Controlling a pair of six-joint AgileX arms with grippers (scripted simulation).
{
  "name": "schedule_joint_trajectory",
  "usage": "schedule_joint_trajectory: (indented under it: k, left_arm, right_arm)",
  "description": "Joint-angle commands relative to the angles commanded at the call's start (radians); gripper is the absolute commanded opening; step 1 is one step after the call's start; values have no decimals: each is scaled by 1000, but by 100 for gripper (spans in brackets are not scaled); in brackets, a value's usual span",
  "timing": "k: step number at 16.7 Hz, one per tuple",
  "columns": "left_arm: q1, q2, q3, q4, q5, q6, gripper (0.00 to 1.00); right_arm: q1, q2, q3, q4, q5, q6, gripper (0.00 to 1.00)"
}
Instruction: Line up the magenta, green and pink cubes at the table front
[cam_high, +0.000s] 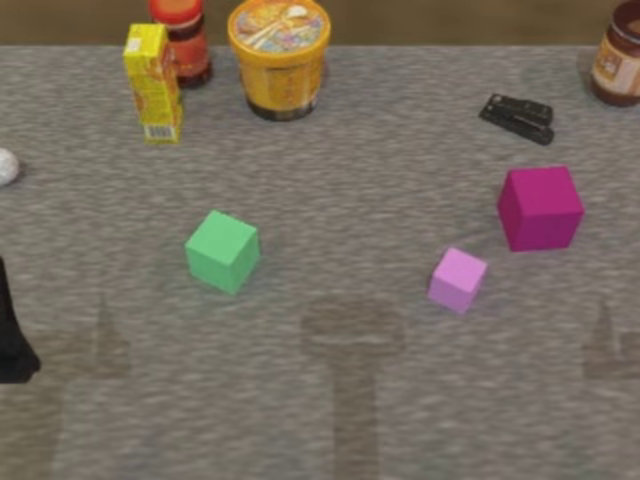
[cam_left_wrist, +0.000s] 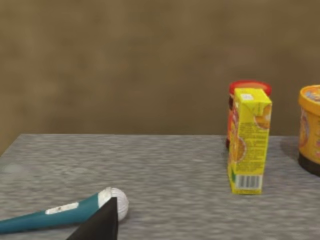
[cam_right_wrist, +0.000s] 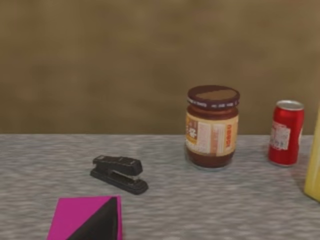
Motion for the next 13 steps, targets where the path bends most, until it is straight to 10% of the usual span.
schedule_joint_trajectory:
  k: [13]
  left_arm:
    - [0, 0, 0, 0, 0, 0, 100]
  right_arm:
    - [162, 689, 586, -380, 1, -173, 100]
